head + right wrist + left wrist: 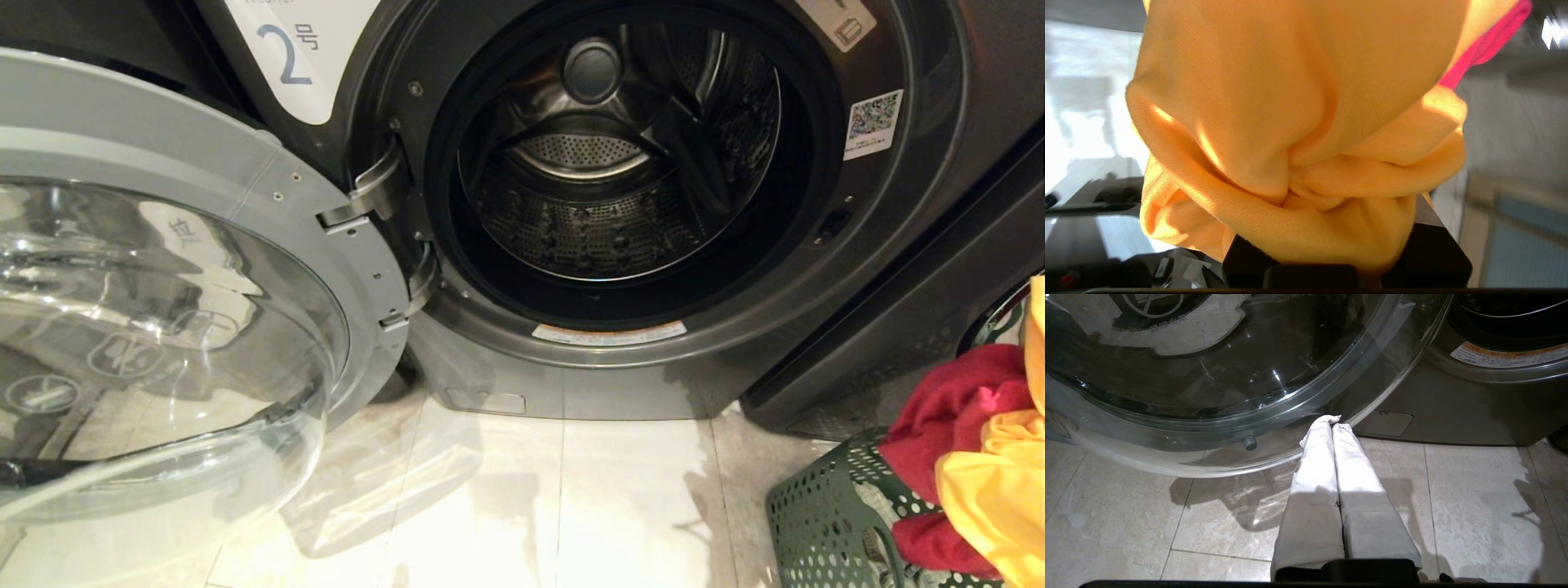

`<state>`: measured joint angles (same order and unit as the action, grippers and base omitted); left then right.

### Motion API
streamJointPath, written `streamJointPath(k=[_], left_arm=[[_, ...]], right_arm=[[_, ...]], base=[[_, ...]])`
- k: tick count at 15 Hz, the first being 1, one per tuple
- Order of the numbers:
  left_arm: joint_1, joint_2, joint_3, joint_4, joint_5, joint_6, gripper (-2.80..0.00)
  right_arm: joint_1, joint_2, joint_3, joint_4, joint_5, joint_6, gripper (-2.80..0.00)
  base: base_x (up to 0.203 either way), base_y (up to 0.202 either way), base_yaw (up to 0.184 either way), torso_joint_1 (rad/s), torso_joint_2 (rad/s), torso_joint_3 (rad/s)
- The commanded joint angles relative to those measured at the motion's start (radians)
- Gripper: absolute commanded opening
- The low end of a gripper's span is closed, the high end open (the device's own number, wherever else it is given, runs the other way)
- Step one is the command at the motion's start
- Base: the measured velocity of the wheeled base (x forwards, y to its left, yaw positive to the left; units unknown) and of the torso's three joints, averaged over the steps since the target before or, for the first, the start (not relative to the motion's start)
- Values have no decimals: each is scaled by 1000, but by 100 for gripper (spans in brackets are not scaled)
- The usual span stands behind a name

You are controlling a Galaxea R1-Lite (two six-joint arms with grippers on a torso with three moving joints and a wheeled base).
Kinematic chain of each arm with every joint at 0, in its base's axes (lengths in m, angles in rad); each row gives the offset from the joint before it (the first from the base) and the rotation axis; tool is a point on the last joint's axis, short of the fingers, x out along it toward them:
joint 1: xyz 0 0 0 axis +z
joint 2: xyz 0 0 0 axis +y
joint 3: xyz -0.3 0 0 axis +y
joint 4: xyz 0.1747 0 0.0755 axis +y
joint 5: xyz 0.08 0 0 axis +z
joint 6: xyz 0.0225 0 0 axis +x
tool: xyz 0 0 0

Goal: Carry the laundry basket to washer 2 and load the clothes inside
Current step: Place the clothes into the washing machine

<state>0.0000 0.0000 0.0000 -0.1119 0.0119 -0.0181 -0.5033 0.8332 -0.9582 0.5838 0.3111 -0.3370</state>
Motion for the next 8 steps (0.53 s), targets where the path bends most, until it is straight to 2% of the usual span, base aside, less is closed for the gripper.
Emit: streamJointPath(k=[1,3,6,8], left_arm=[[0,0,40,-2,0,0,-280],[0,0,40,-2,0,0,-280],[0,0,40,0,0,0,-280],[0,0,40,-2,0,0,-280]], right_arm=[[218,-5,-35,4,2,-1,-280],[402,-4,-56,13,0,10,-280],[667,25,-87,10,-8,72,-280],[792,109,-96,-67,-46,114,-280]], base=[[0,0,0,0,0,0],[0,0,0,0,0,0],[0,0,0,0,0,0],[0,0,0,0,0,0]])
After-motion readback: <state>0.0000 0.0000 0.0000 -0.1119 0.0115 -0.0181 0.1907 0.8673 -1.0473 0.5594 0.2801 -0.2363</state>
